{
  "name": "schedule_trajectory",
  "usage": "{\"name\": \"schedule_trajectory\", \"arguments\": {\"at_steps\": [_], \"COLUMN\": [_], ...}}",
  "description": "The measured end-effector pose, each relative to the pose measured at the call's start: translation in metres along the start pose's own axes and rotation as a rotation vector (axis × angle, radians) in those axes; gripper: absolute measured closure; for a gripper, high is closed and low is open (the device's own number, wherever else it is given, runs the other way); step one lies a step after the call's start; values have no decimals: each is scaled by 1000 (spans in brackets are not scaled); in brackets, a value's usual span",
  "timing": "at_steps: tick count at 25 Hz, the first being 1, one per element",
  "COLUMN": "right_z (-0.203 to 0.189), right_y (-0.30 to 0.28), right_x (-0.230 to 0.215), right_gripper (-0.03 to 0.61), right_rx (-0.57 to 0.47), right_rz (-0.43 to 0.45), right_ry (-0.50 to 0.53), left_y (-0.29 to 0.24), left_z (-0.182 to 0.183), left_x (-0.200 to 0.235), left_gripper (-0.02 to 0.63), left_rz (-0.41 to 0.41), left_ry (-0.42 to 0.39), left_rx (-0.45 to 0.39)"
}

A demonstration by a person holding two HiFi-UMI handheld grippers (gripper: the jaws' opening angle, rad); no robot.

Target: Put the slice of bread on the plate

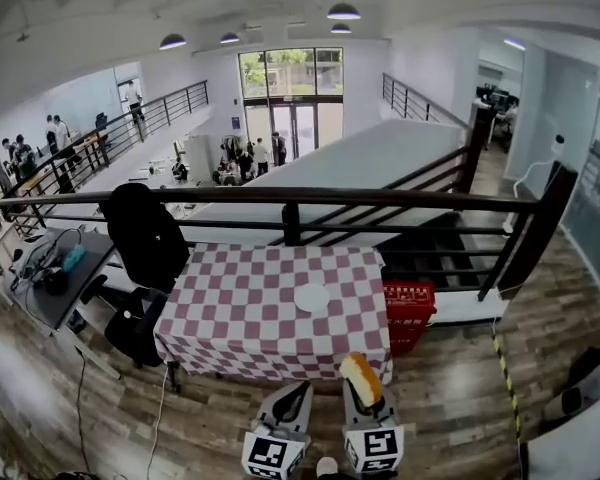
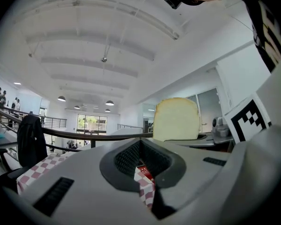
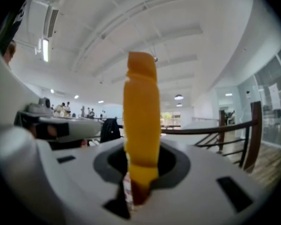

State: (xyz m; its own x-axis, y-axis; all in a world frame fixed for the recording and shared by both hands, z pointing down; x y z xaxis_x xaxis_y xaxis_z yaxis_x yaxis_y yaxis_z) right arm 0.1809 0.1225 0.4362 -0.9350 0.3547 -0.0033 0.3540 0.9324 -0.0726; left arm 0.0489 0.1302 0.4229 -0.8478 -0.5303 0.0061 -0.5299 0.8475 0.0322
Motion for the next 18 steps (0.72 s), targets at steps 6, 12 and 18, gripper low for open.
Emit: {"name": "schedule_trajectory", "arguments": {"at_steps": [6,12,18], "right_z": [-8,-27,-24], "right_y": [-39,-85,-152], "right_x": [-28,-31,-53], "right_gripper": [480,480,480], "right_rx": [-74,28,88], "right_rz": [26,61,-105], "right_ry": [-74,-31,-10], "left_y": [-43,-93,-159], "left_z": [-21,-42,-42], "left_x": [13,44,98], "left_gripper": [594,594,595], "left_rz": [8,-23,-99], "left_ry": [-9,36,88], "left_rx": [113,135,93]}}
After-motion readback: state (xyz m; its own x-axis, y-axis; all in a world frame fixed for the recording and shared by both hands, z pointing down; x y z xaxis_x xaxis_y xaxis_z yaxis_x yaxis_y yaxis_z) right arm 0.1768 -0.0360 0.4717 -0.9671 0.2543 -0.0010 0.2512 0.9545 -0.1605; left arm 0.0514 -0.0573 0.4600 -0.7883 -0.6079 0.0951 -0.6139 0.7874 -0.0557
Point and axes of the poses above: the fingertips, and each gripper's own axes: y backward along the fingers, x to its left, z out of its top, the point moved 5 cm from there along y, backward along the fingers
